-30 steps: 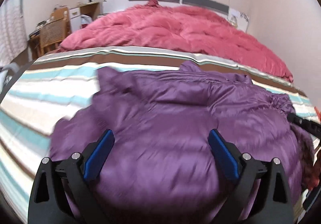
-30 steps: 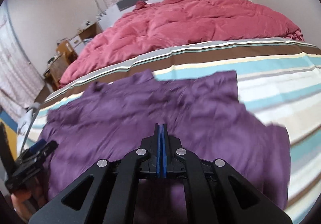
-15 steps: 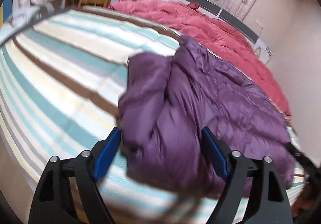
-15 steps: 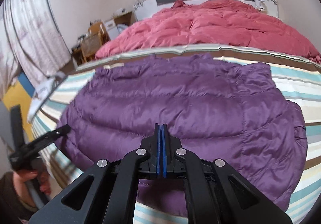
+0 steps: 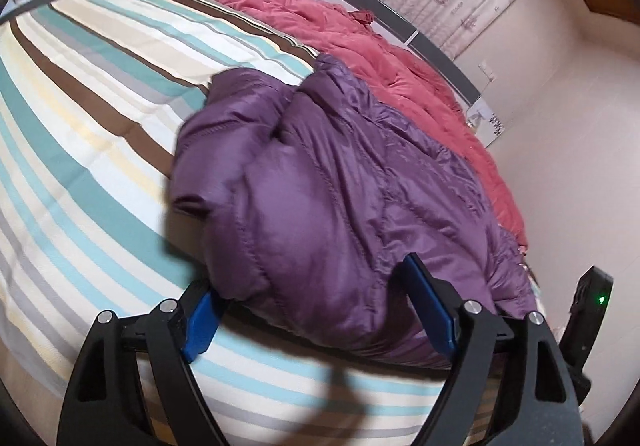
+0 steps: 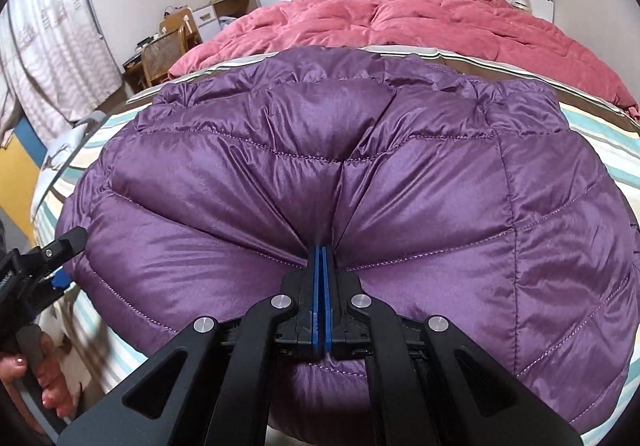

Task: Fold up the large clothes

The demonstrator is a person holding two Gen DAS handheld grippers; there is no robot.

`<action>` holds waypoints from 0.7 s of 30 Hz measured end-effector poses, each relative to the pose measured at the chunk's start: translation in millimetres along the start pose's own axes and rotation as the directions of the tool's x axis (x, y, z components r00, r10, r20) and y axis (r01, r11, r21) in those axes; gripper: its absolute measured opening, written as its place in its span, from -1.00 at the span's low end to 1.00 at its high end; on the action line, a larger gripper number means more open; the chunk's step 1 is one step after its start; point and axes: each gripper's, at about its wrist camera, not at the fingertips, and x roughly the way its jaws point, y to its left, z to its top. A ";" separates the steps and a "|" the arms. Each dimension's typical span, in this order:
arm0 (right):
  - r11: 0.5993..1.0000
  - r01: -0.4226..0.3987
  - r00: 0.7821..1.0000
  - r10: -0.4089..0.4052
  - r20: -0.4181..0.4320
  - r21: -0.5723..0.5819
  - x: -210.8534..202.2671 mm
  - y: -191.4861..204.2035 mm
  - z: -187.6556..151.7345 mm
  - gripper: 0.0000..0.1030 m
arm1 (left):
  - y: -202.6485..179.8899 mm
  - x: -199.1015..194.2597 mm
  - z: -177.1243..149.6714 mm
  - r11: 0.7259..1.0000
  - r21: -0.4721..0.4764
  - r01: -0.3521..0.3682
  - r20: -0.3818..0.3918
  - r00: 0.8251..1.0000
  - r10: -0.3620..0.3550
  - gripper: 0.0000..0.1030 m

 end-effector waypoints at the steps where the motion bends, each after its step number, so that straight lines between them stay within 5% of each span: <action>1: 1.000 0.003 1.000 -0.003 0.003 -0.001 -0.7 0.5 -1.9 -0.98 | -1.7 2.3 0.6 1.000 -0.005 0.013 -0.001 1.000 -0.013 0.60; 6: 1.000 0.009 1.000 -0.009 0.012 -0.014 -3.0 1.9 -4.7 -0.98 | -4.8 12.5 1.1 0.992 -0.068 0.102 -0.006 0.995 -0.103 0.44; 15: 1.000 0.008 1.000 -0.008 0.020 -0.017 -2.9 1.7 -5.5 -0.98 | 2.3 37.9 16.0 0.975 -0.178 0.136 0.047 0.990 -0.130 0.00; 17: 1.000 0.009 1.000 -0.009 0.022 -0.019 -3.1 2.6 -5.8 -0.98 | 2.9 40.1 19.4 0.975 -0.179 0.135 0.055 0.990 -0.127 -0.35; 21: 1.000 0.006 1.000 -0.006 0.022 -0.016 -2.7 2.9 -5.9 -0.98 | -16.7 27.5 24.5 0.989 -0.078 0.125 0.107 0.987 -0.116 -0.55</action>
